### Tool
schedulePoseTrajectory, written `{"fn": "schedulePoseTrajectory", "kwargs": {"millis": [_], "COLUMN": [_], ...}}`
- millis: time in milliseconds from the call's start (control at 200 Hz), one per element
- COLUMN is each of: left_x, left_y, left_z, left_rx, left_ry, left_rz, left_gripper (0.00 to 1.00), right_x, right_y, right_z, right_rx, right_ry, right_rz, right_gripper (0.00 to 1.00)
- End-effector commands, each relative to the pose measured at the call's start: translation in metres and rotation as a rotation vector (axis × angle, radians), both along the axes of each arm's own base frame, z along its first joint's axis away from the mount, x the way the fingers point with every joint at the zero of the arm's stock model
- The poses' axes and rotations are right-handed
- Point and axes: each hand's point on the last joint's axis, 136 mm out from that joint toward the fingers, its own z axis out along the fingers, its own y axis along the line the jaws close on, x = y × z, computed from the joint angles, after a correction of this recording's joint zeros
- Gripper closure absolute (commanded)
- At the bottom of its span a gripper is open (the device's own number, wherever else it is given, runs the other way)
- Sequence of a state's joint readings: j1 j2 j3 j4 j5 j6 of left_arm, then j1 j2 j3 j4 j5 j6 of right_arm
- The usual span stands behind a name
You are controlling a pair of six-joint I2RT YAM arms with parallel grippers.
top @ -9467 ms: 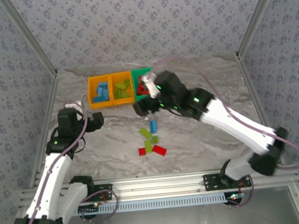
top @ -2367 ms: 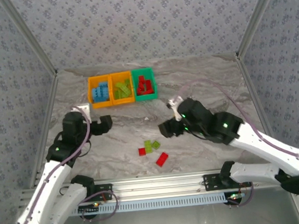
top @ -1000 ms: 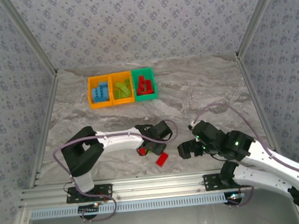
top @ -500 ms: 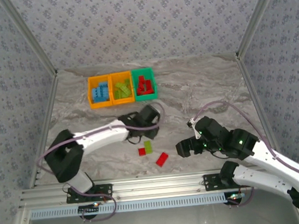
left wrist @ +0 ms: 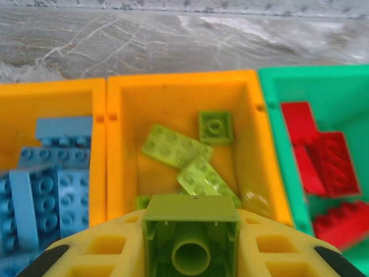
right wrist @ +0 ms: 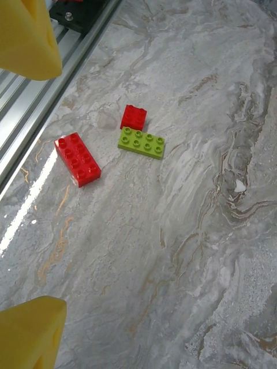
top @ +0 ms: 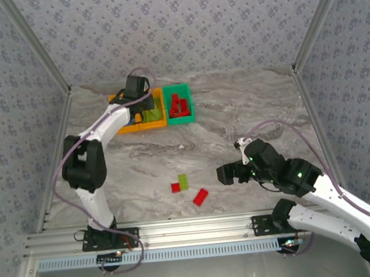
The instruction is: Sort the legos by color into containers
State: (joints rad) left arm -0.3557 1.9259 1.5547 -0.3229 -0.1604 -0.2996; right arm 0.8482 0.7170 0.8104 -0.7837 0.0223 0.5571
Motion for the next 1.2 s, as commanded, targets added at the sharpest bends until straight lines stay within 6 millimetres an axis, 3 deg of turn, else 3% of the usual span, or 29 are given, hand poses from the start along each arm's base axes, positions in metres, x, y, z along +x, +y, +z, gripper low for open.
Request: {"fn": "schedulePoseTrajectory", "kwargs": {"millis": [0, 160, 290, 395, 525, 690, 774, 859, 924, 1059, 1194], "left_x": [0.020, 0.020, -0.009, -0.056, -0.137, -0.230, -0.270, -0.299, -0.320, -0.353, -0.381], "left_y": [-0.006, -0.010, -0.012, -0.017, -0.036, -0.038, -0.031, -0.019, -0.014, -0.018, -0.032], "left_z": [0.010, 0.037, 0.065, 0.093, 0.125, 0.139, 0.135, 0.122, 0.104, 0.059, 0.022], "left_rx": [-0.064, -0.090, -0.117, -0.157, -0.133, -0.005, 0.027, 0.104, 0.191, 0.265, 0.257], "left_ry": [0.007, -0.023, -0.059, -0.131, -0.232, -0.357, -0.432, -0.508, -0.551, -0.608, -0.618], "left_rz": [-0.024, -0.043, -0.079, -0.130, -0.310, -0.565, -0.710, -0.808, -0.919, -1.136, -1.372], "left_gripper": [0.61, 0.47, 0.45, 0.45, 0.45, 0.41, 0.38, 0.37, 0.31, 0.02, 0.01], "right_x": [0.008, 0.011, 0.015, 0.015, 0.012, -0.006, -0.019, -0.024, -0.029, -0.037, -0.040], "right_y": [-0.003, -0.004, 0.004, 0.021, 0.039, 0.074, 0.085, 0.082, 0.080, 0.091, 0.100], "right_z": [0.009, 0.001, -0.009, -0.022, -0.042, -0.070, -0.087, -0.106, -0.118, -0.134, -0.141], "right_rx": [0.017, 0.005, -0.003, 0.008, -0.018, -0.047, -0.082, -0.157, -0.198, -0.230, -0.309], "right_ry": [-0.028, -0.016, 0.011, 0.051, 0.108, 0.188, 0.241, 0.274, 0.303, 0.384, 0.393], "right_rz": [-0.044, -0.072, -0.076, -0.035, -0.013, 0.057, 0.042, -0.052, -0.122, -0.190, -0.180], "right_gripper": [0.02, 0.02, 0.02, 0.03, 0.03, 0.03, 0.04, 0.04, 0.03, 0.01, 0.00]}}
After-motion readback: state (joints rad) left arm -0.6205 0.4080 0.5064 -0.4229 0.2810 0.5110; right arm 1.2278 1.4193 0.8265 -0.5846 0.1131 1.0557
